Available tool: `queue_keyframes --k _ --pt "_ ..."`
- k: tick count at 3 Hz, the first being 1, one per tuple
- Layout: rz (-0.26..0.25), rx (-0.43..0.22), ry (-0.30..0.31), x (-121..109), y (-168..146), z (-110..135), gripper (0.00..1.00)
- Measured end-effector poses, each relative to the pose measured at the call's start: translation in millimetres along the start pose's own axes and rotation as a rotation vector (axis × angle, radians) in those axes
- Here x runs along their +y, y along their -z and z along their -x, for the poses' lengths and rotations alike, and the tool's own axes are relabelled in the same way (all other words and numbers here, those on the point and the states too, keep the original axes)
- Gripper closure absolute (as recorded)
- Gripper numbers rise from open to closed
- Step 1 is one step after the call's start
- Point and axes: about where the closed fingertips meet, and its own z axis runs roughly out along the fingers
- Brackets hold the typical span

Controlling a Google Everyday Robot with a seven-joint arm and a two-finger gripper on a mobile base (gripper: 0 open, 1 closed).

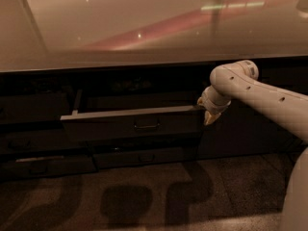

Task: Open top drawer

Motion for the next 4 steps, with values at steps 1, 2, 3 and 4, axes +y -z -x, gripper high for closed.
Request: queue_keyframes --k 1,2,3,4 --pt "0.004 -0.001 0.004 6.6 0.9 1.0 1.0" --pt "0.004 -0.001 0.004 6.5 2.4 1.7 1.0" --pt "0.008 0.0 0.007 11.9 3.8 2.4 0.81" --pt "0.008 0.0 0.007 11.8 4.6 2.8 0.57"
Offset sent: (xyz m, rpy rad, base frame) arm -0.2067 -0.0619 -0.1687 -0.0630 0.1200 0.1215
